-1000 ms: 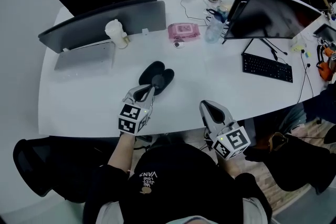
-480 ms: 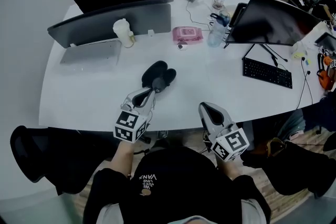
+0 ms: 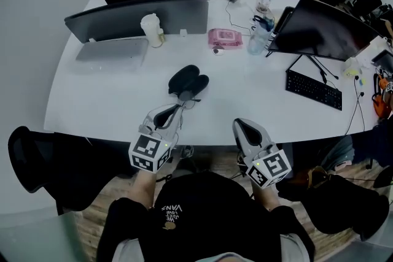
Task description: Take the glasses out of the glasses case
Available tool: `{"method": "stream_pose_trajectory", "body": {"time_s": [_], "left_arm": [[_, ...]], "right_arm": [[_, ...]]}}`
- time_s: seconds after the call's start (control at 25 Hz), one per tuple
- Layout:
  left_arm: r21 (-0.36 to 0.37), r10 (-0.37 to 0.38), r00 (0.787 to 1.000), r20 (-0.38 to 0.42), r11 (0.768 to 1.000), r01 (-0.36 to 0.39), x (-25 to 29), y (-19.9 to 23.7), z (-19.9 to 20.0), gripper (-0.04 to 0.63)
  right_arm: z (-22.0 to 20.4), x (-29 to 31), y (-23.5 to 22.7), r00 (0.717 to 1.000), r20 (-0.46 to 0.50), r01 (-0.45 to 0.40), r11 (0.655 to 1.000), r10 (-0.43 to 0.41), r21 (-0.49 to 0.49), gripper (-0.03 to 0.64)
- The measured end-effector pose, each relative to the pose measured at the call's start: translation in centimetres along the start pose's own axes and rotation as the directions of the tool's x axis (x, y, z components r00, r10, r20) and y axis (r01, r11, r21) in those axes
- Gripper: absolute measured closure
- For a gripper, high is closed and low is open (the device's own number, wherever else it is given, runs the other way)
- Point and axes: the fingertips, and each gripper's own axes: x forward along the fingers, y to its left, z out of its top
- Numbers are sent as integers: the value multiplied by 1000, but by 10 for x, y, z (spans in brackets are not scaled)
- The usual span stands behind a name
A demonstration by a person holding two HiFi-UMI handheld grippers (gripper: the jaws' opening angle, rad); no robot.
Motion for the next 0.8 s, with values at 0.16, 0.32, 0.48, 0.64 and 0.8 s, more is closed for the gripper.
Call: {"method": "stream_pose_trajectory", "body": {"time_s": [0.16, 0.32, 0.48, 0.64, 0.8], "left_arm": [[-9, 16, 1000, 19, 1000, -16, -12, -9, 0, 586], [-19, 34, 999, 29, 999, -34, -22, -16, -1, 586], [-28, 54, 998, 28, 998, -53, -32, -17, -4, 586], [-33, 67, 997, 30, 997, -66, -38, -20, -6, 586], [-36, 75, 997, 29, 997, -74, -45, -20, -7, 586]], "right_arm": [[-4, -3, 6, 1000, -9, -27, 1000, 27, 1, 615], [-7, -5, 8, 999, -14, -47, 999, 47, 2, 615], [-8, -4, 12, 998, -15, -63, 998, 64, 5, 615], [-8, -4, 15, 997, -11, -77, 997, 77, 6, 615], [-8, -4, 16, 997, -10, -81, 997, 81, 4, 615]]}}
